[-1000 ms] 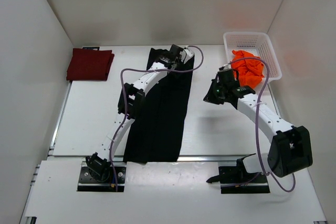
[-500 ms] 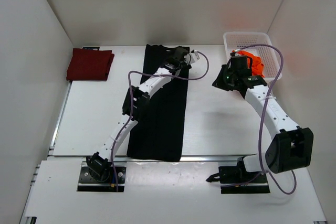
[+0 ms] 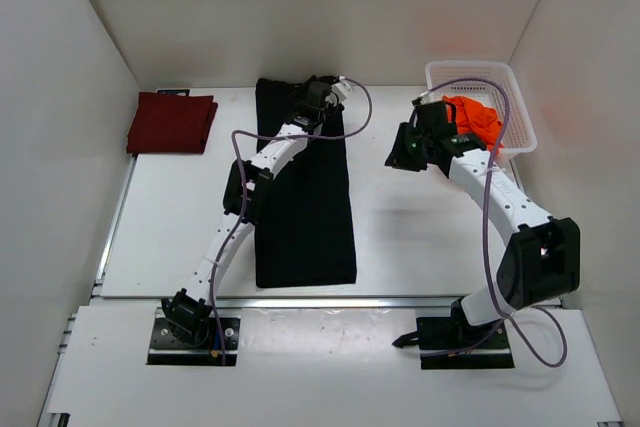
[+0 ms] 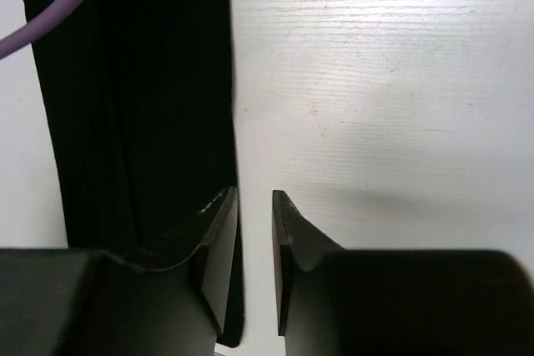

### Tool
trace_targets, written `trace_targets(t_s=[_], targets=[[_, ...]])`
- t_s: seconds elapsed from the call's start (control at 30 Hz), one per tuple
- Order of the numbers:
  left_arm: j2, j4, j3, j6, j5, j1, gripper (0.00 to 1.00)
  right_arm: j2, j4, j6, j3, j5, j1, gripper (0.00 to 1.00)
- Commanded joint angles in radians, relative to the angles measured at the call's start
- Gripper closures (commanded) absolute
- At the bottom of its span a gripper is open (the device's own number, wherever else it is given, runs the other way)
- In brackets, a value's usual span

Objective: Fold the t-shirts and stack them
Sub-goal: Rotate the tshirt 90 degrees

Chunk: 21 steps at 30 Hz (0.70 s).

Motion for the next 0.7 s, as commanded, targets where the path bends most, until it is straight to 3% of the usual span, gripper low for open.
trace_targets(t_s=[0.0, 0.07, 0.13, 0.17, 0.2, 0.23, 0.27, 0.33, 0.37, 0.4, 0.43, 0.5, 0.6, 0.67], targets=[[-0.148, 0.023, 0.052, -0.118, -0.002, -0.047, 0.01, -0.067, -0.032, -0.052, 0.064, 0.043, 0.026, 0.78], [-0.207, -0.03, 0.131, -0.178, -0.007, -0.059, 0.01, -0.102, -0.09, -0.091, 0.081, 0.086, 0.067, 0.7], [-0.266, -0.104, 0.193, -0.239, -0.013, -0.084, 0.01, -0.133, -0.15, -0.155, 0.088, 0.174, 0.119, 0.53], [-0.315, -0.171, 0.22, -0.302, -0.018, -0.087, 0.02, -0.153, -0.177, -0.177, 0.079, 0.24, 0.171, 0.35], [-0.343, -0.258, 0.231, -0.365, -0.016, -0.093, 0.01, -0.171, -0.187, -0.224, 0.075, 0.311, 0.194, 0.07], [-0.414, -0.317, 0.21, -0.415, 0.009, -0.085, 0.01, -0.205, -0.19, -0.276, 0.043, 0.337, 0.251, 0.01], [-0.489, -0.444, 0.19, -0.508, 0.039, -0.069, 0.01, -0.243, -0.182, -0.284, -0.008, 0.389, 0.297, 0.01], [-0.62, -0.633, 0.066, -0.658, 0.24, -0.003, 0.01, -0.317, -0.133, -0.297, -0.086, 0.382, 0.328, 0.01], [-0.739, -0.707, -0.121, -0.728, 0.343, 0.037, 0.01, -0.382, -0.078, -0.278, -0.171, 0.359, 0.311, 0.01], [-0.915, -0.669, -0.419, -0.732, 0.371, 0.048, 0.01, -0.451, -0.046, -0.271, -0.209, 0.277, 0.273, 0.01], [-1.006, -0.616, -0.562, -0.706, 0.394, 0.079, 0.01, -0.481, 0.018, -0.269, -0.291, 0.208, 0.264, 0.01], [-1.357, -0.512, -1.058, -0.671, 0.438, 0.122, 0.02, -0.561, 0.068, -0.284, -0.42, 0.19, 0.317, 0.01], [-1.699, -0.517, -1.384, -0.591, 0.392, 0.11, 0.02, -0.547, 0.033, -0.298, -0.479, 0.143, 0.389, 0.01], [-1.815, -0.609, -1.485, -0.627, 0.401, 0.05, 0.01, -0.532, 0.022, -0.231, -0.505, 0.101, 0.411, 0.09]])
